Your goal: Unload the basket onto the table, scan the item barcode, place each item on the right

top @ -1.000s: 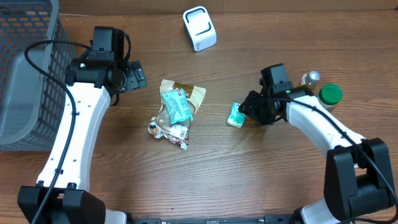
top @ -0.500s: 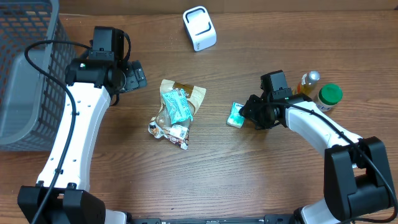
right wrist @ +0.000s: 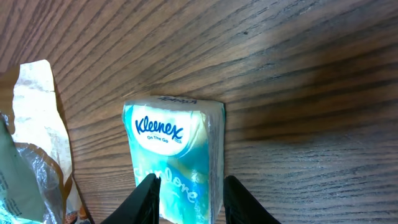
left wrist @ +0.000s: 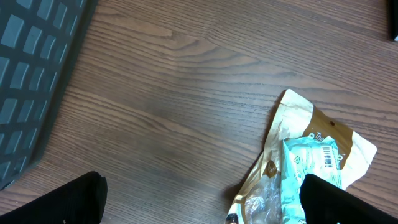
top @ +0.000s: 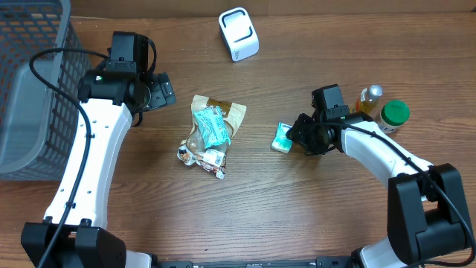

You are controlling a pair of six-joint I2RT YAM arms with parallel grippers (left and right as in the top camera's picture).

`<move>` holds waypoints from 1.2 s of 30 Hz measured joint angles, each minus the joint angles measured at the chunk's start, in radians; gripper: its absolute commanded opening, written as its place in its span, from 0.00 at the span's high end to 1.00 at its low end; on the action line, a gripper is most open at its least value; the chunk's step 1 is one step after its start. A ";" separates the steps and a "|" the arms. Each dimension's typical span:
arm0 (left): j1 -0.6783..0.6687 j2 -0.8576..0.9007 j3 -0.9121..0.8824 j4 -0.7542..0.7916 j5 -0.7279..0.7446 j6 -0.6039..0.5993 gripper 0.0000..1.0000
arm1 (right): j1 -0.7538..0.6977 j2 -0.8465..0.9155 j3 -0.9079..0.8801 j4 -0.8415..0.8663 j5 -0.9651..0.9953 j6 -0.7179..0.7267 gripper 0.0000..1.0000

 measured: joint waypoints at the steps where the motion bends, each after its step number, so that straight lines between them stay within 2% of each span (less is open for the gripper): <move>1: 0.000 0.000 0.000 0.000 0.000 0.000 0.00 | 0.000 0.001 0.000 0.000 -0.002 -0.006 0.69; 11: 0.000 0.000 0.000 0.000 0.000 0.000 0.00 | 0.000 0.064 0.000 0.021 -0.011 -0.063 0.77; 16: 0.000 0.000 0.000 0.000 0.000 0.000 0.00 | 0.000 0.073 0.000 0.034 -0.012 -0.071 0.86; 23: 0.000 0.000 0.000 0.000 0.000 0.000 0.00 | 0.001 0.073 0.000 0.029 0.012 -0.074 0.90; 26: 0.000 0.000 0.000 0.000 0.000 0.000 0.00 | 0.000 0.073 0.001 0.027 0.015 -0.073 0.96; 36: 0.000 0.000 0.000 0.000 0.000 0.000 0.01 | 0.000 0.072 0.002 0.023 0.019 -0.072 0.96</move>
